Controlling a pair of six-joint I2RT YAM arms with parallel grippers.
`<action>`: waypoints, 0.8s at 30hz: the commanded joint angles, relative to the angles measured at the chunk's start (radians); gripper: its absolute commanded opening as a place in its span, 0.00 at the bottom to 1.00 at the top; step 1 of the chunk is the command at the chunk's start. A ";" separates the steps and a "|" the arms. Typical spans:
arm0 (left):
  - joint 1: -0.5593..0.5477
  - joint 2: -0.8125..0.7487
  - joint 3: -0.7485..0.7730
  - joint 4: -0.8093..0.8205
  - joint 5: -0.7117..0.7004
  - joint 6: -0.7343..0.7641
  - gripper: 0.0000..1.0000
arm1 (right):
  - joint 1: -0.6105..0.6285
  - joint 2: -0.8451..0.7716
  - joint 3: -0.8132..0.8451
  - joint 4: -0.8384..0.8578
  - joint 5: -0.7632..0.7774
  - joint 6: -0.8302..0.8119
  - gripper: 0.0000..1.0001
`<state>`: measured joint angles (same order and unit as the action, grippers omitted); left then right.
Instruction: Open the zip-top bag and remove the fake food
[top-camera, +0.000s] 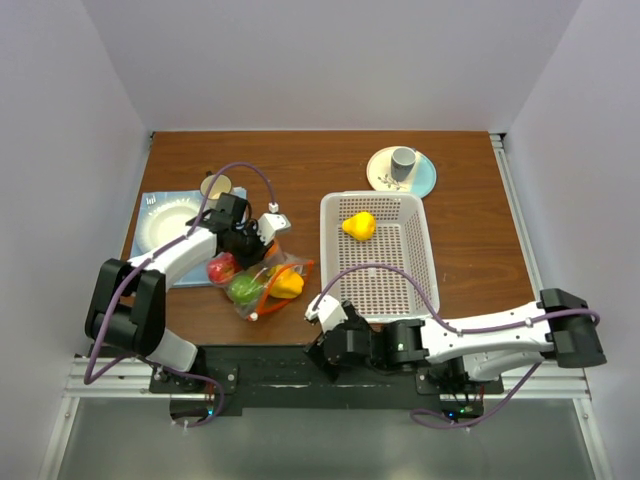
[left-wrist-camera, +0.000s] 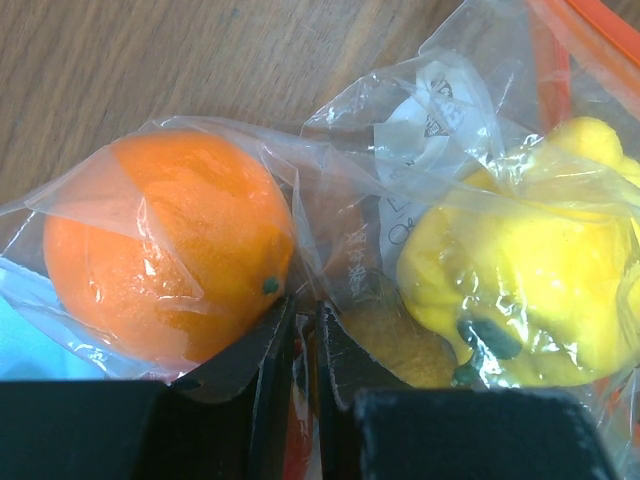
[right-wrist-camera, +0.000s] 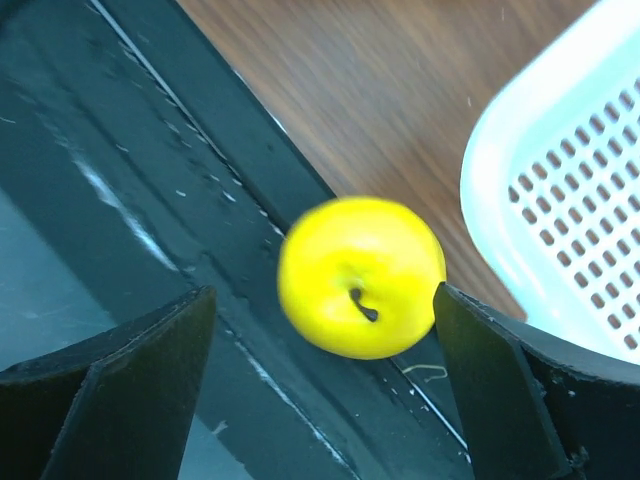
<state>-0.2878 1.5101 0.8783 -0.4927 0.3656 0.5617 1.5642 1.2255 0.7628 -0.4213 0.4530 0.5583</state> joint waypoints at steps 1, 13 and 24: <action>0.033 0.009 -0.044 -0.109 -0.111 0.020 0.19 | 0.007 0.057 -0.031 -0.010 0.029 0.055 0.96; 0.033 0.002 -0.041 -0.118 -0.113 0.026 0.19 | 0.007 0.210 -0.019 0.068 0.104 0.026 0.99; 0.033 -0.011 -0.044 -0.127 -0.120 0.033 0.18 | 0.007 0.347 0.075 0.173 0.101 -0.084 0.99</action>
<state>-0.2749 1.4979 0.8711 -0.5381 0.3145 0.5705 1.5707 1.5360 0.7792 -0.3099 0.5182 0.5262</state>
